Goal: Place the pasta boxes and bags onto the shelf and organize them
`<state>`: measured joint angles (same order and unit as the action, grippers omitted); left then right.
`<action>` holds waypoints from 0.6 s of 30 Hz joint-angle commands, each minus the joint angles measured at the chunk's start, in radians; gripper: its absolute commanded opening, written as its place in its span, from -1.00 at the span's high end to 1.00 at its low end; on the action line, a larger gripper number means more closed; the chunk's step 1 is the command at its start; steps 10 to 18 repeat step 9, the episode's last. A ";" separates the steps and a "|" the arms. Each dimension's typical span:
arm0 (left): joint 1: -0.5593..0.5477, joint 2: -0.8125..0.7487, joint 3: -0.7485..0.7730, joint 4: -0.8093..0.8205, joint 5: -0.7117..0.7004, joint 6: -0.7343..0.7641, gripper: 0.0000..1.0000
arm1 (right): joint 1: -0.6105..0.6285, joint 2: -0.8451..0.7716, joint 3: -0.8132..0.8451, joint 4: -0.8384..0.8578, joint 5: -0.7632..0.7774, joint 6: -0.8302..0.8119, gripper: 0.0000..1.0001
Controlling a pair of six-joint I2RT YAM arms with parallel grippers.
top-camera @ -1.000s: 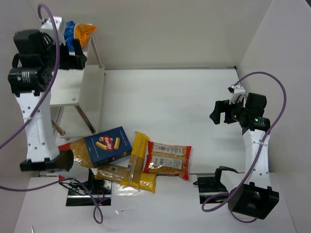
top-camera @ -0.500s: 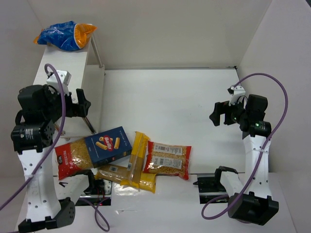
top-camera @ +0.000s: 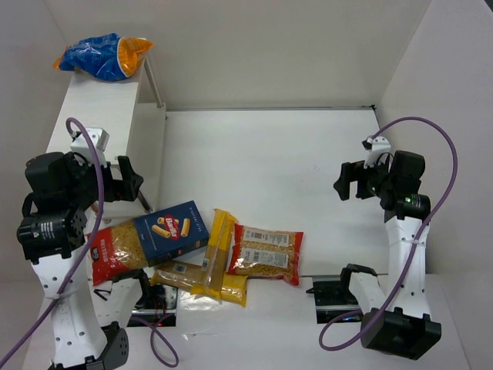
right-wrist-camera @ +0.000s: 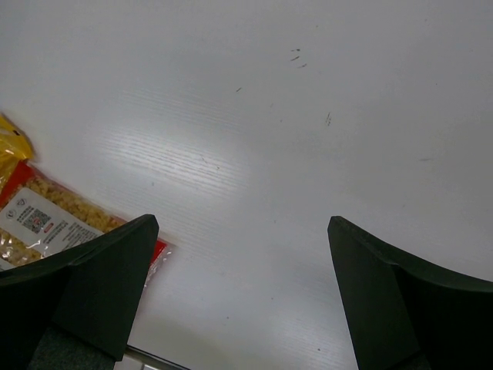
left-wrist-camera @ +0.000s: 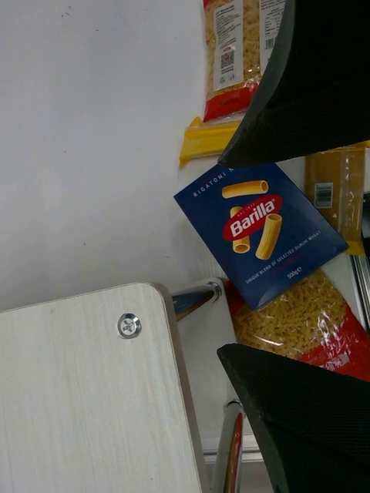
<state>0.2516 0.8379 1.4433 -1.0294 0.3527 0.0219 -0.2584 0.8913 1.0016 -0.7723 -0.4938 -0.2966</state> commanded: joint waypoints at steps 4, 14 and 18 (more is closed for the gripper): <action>0.024 -0.036 -0.014 -0.008 0.042 0.003 -1.00 | 0.007 -0.026 0.042 0.005 0.017 0.013 -0.99; 0.034 -0.054 -0.032 -0.026 0.052 0.003 -1.00 | 0.007 -0.026 0.032 0.015 0.026 0.022 -0.99; 0.034 -0.054 -0.032 -0.026 0.052 0.003 -1.00 | 0.007 -0.026 0.032 0.015 0.026 0.022 -0.99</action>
